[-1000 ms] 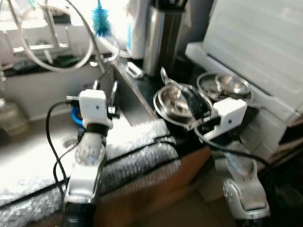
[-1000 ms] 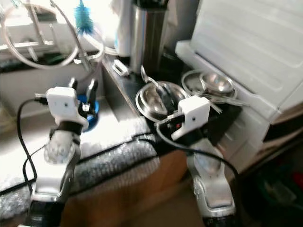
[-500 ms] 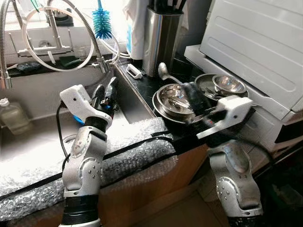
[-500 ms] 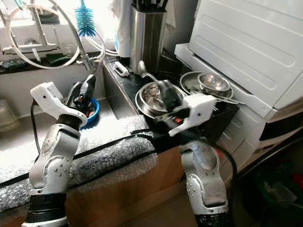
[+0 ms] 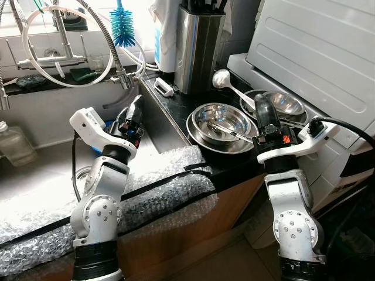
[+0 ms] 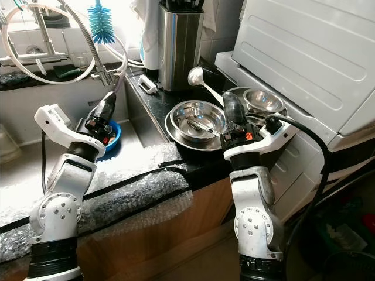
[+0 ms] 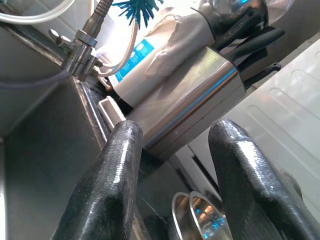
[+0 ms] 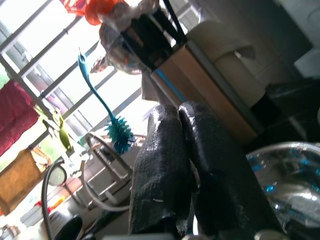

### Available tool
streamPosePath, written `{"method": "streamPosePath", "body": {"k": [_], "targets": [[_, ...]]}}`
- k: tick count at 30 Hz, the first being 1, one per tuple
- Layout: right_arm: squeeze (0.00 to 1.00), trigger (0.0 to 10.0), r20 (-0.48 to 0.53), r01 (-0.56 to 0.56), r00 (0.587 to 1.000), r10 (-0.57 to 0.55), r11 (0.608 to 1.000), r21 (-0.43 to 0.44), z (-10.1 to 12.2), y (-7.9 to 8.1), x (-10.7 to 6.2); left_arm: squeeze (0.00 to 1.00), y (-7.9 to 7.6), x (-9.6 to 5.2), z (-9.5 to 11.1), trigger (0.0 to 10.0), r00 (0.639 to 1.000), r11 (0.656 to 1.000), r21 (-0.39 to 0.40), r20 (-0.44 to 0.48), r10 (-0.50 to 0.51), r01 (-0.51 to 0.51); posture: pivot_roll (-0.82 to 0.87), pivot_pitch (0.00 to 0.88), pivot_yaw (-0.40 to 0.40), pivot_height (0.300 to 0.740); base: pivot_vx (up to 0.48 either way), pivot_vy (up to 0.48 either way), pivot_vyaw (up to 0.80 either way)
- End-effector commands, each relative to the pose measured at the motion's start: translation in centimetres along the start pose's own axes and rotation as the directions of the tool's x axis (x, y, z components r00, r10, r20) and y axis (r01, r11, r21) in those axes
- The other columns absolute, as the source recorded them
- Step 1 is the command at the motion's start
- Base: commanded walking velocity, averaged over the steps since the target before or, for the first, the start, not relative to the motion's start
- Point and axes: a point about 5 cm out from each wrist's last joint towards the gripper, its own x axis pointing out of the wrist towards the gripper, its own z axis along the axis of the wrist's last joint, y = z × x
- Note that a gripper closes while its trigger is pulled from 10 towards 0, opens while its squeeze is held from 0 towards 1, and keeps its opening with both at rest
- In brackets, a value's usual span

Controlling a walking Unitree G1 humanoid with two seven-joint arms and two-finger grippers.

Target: Kitchen organization

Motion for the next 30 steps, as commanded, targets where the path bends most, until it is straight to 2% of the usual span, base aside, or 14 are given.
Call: {"method": "streamPosePath", "body": {"k": [1, 7, 9, 11, 13, 15, 17, 18, 19, 20, 22, 25, 27, 30], "targets": [[0.0, 10.0, -0.027, -0.054, 0.998, 0.054, 0.998, -0.012, 0.6, 0.7, 0.3, 0.0, -0.6, 0.2, 0.3, 10.0, 1.0, 1.0, 0.012, 0.001, -0.019, 0.019, -0.04, 0.0, -0.091, 0.74, 0.0, 0.0, 0.0], [0.0, 10.0, -0.12, -0.128, 0.986, 0.119, 0.99, -0.066, 0.7, 0.9, -0.1, 0.0, -0.5, 0.1, 0.4, 10.0, 0.999, 0.999, 0.021, -0.014, -0.037, 0.038, -0.05, 0.0, -0.087, 0.74, 0.0, 0.0, 0.0], [0.0, 10.0, -0.132, -0.169, 0.979, 0.157, 0.981, -0.091, 1.6, 0.9, -0.1, 0.0, 0.1, -0.1, 1.1, 10.0, 0.998, 0.993, 0.101, -0.035, -0.061, 0.064, -0.05, 0.0, -0.083, 0.74, 0.0, 0.0, 0.0], [0.0, 10.0, -0.158, -0.221, 0.968, 0.195, 0.96, -0.169, 2.7, 1.0, 0.1, 0.0, 1.0, -0.1, 2.5, 10.0, 0.998, 0.962, 0.267, -0.034, -0.054, 0.061, -0.05, 0.0, -0.082, 0.74, 0.0, 0.0, 0.0], [0.0, 10.0, -0.192, -0.263, 0.954, 0.229, 0.949, -0.174, 3.2, 0.9, 0.0, 0.0, 1.4, 0.1, 3.9, 10.0, 0.999, 0.857, 0.513, -0.003, -0.044, 0.04, -0.05, 0.0, -0.081, 0.74, 0.0, 0.0, 0.0], [0.0, 10.0, -0.22, -0.296, 0.942, 0.254, 0.937, -0.187, 3.2, 0.9, -0.2, 0.0, 1.0, 0.2, 4.0, 10.0, 0.998, 0.751, 0.657, -0.011, -0.068, 0.058, -0.05, 0.0, -0.082, 0.74, 0.0, 0.0, 0.0], [0.0, 10.0, -0.243, -0.294, 0.939, 0.244, 0.935, -0.198, 3.1, 0.6, -0.3, 0.0, 0.6, 0.1, 3.8, 10.0, 0.994, 0.584, 0.807, -0.035, -0.104, 0.09, -0.04, 0.0, -0.085, 0.74, 0.0, 0.0, 0.0], [0.0, 10.0, -0.247, -0.286, 0.94, 0.235, 0.938, -0.198, 3.1, 0.4, -0.3, 0.0, 0.5, 0.1, 3.6, 10.0, 0.992, 0.52, 0.848, -0.049, -0.116, 0.103, -0.04, 0.0, -0.085, 0.74, 0.0, 0.0, 0.0], [0.0, 10.0, -0.253, -0.278, 0.941, 0.224, 0.939, -0.204, 3.1, 0.1, -0.4, 0.0, 0.4, 0.0, 3.4, 10.0, 0.992, 0.498, 0.862, -0.042, -0.115, 0.094, -0.04, 0.0, -0.084, 0.74, 0.0, 0.0, 0.0], [0.0, 10.0, -0.257, -0.279, 0.94, 0.224, 0.937, -0.207, 3.1, 0.1, -0.4, 0.0, 0.4, 0.0, 3.4, 10.0, 0.993, 0.513, 0.854, -0.035, -0.11, 0.087, -0.04, 0.0, -0.084, 0.74, 0.0, 0.0, 0.0], [0.0, 10.0, -0.272, -0.28, 0.937, 0.218, 0.936, -0.215, 3.0, -0.1, -0.5, 0.0, 0.4, -0.1, 3.5, 10.0, 0.994, 0.475, 0.877, -0.017, -0.11, 0.067, -0.04, 0.0, -0.082, 0.74, 0.0, 0.0, 0.0], [0.0, 10.0, -0.334, -0.304, 0.918, 0.214, 0.92, -0.246, 2.5, -0.5, -0.6, 0.0, -0.4, -0.4, 2.5, 10.0, 0.976, 0.262, 0.954, -0.092, -0.196, 0.143, -0.04, 0.0, -0.086, 0.74, 0.0, 0.0, 0.0], [0.0, 10.0, -0.327, -0.302, 0.919, 0.219, 0.925, -0.23, 2.5, -0.5, -0.5, 0.0, -0.2, -0.4, 2.2, 10.0, 0.98, 0.331, 0.931, -0.095, -0.177, 0.151, -0.04, 0.0, -0.088, 0.74, 0.0, 0.0, 0.0], [0.0, 10.0, -0.3, -0.29, 0.928, 0.223, 0.936, -0.2, 2.5, -0.4, -0.3, 0.0, 0.7, -0.3, 1.9, 10.0, 0.994, 0.515, 0.853, -0.043, -0.099, 0.088, -0.04, 0.0, -0.089, 0.74, 0.0, 0.0, 0.0]]}}
